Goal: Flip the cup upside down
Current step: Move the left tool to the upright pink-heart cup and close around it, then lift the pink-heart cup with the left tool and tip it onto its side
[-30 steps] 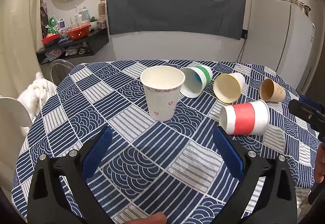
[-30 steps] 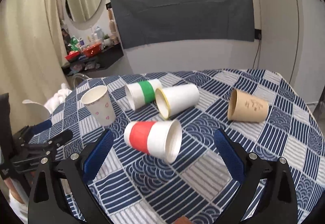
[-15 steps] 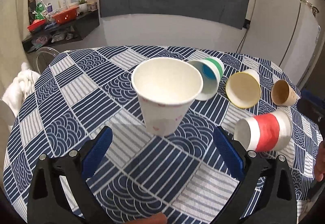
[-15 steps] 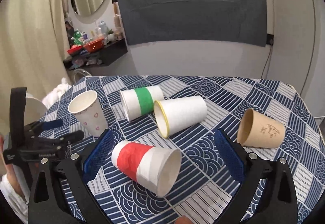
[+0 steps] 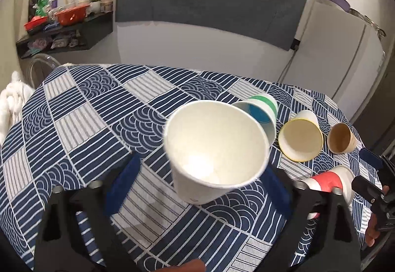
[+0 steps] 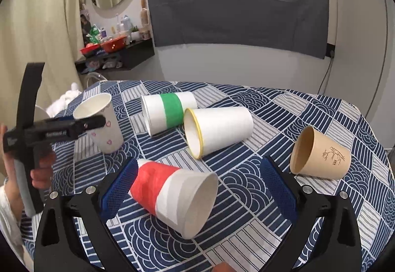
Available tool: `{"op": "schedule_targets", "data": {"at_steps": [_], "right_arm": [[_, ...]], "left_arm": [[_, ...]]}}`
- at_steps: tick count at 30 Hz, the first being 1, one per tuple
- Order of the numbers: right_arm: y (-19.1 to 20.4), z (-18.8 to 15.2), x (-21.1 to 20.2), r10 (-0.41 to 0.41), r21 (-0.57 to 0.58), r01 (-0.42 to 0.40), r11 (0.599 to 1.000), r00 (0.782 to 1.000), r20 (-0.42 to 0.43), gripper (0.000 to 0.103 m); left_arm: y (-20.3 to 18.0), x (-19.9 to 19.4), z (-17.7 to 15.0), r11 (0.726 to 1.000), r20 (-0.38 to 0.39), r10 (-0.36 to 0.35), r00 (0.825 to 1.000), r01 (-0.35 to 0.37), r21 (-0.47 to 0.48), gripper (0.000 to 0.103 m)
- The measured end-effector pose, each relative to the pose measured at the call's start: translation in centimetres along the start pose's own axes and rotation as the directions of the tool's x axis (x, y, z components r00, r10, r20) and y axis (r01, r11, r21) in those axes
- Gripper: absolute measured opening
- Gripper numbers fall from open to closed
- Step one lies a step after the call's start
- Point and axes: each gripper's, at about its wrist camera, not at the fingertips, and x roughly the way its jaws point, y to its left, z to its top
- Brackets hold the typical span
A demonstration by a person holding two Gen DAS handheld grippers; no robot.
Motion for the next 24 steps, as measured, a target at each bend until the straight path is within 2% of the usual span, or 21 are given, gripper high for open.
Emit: {"op": "schedule_targets", "data": {"at_steps": [1,3,9,16,19,24], "right_arm": [[0.0,-0.2,-0.2,-0.003,-0.006,0.003,1.0,1.0,0.002,0.095],[-0.1,-0.6,-0.7,-0.007,-0.018,0.007,1.0,1.0,0.008,0.095],[-1.1,-1.3,-2.7,-0.033,-0.027,0.034,0.999,0.999,0.038,0.095],[-2.9,-2.5,-5.7,-0.039,0.02,0.038,0.999,0.998,0.056,0.095],[-3.8,-3.5,-6.9,-0.052,0.036,0.05,0.998,0.997,0.06,0.095],[-4.5,-5.3,-8.0,-0.043,0.062,0.04,0.997,0.998,0.048,0.095]], "left_arm": [[-0.3,-0.2,0.0,1.0,0.013,0.023,1.0,-0.023,0.021,0.067],[-1.2,-0.9,-0.3,0.996,0.047,0.052,0.998,-0.055,0.066,0.066],[-3.4,-3.7,-1.1,0.992,0.087,-0.019,0.996,0.007,0.13,0.066],[-6.0,-7.2,-2.6,0.984,0.041,-0.148,0.988,0.143,0.104,0.066],[-7.0,-8.5,-3.6,0.973,0.014,-0.218,0.976,0.217,0.081,0.066],[-8.0,-8.9,-5.3,0.944,-0.065,-0.327,0.943,0.329,0.009,0.066]]}}
